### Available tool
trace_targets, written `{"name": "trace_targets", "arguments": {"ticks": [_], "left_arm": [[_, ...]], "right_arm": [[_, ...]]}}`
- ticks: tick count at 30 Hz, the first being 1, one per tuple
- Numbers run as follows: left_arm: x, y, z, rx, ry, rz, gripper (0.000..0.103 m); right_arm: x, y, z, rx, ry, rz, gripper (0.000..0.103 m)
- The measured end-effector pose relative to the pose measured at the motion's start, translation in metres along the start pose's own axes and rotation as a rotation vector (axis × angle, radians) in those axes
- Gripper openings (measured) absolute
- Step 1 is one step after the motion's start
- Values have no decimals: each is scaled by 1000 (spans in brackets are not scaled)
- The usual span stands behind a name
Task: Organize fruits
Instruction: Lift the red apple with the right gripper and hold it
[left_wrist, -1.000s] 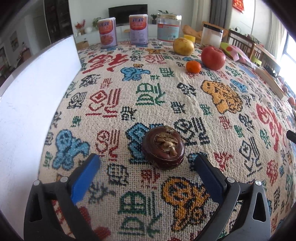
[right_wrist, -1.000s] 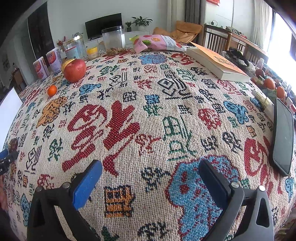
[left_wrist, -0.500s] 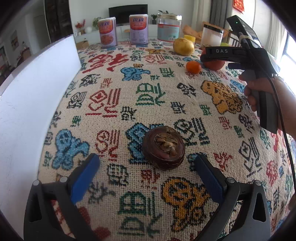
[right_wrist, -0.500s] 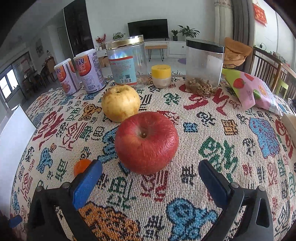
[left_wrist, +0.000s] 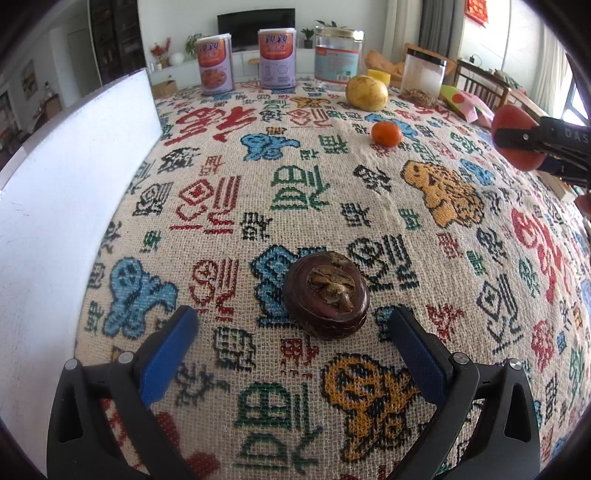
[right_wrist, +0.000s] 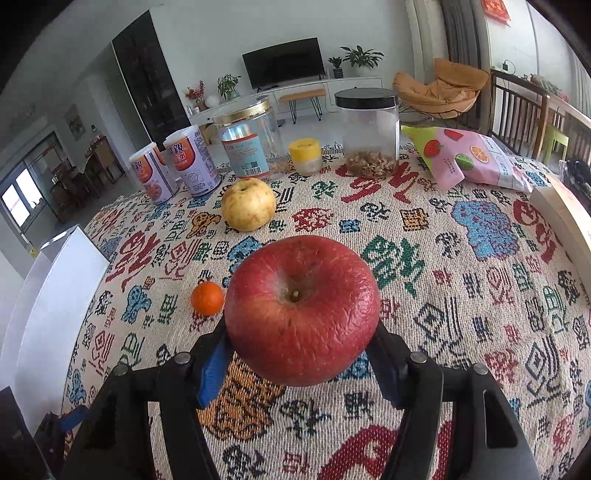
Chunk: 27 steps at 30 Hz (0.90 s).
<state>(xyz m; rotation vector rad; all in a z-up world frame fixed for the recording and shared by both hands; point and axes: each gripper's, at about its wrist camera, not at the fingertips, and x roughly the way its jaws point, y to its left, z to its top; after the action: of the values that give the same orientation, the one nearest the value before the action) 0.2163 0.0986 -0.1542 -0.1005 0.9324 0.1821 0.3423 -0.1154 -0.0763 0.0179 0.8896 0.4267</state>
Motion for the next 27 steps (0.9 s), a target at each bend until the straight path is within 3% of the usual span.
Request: {"name": "trace_targets", "arguments": {"ticks": [5, 9, 10, 13, 18, 27], "left_arm": [[0, 0, 0, 0, 0, 0, 102], [0, 0, 0, 0, 1, 0, 102], [0, 0, 0, 0, 0, 0, 102], [0, 0, 0, 0, 0, 0, 102], [0, 0, 0, 0, 0, 0, 102], [0, 0, 0, 0, 0, 0, 102]], "right_arm": [[-54, 4, -84, -6, 59, -3, 66], [-48, 9, -132, 1, 102, -20, 69], [-51, 12, -138, -12, 47, -34, 71], [-51, 17, -145, -15, 45, -70, 88], [-43, 31, -151, -92, 64, -125, 100], [-40, 34, -150, -115, 83, -150, 103]]}}
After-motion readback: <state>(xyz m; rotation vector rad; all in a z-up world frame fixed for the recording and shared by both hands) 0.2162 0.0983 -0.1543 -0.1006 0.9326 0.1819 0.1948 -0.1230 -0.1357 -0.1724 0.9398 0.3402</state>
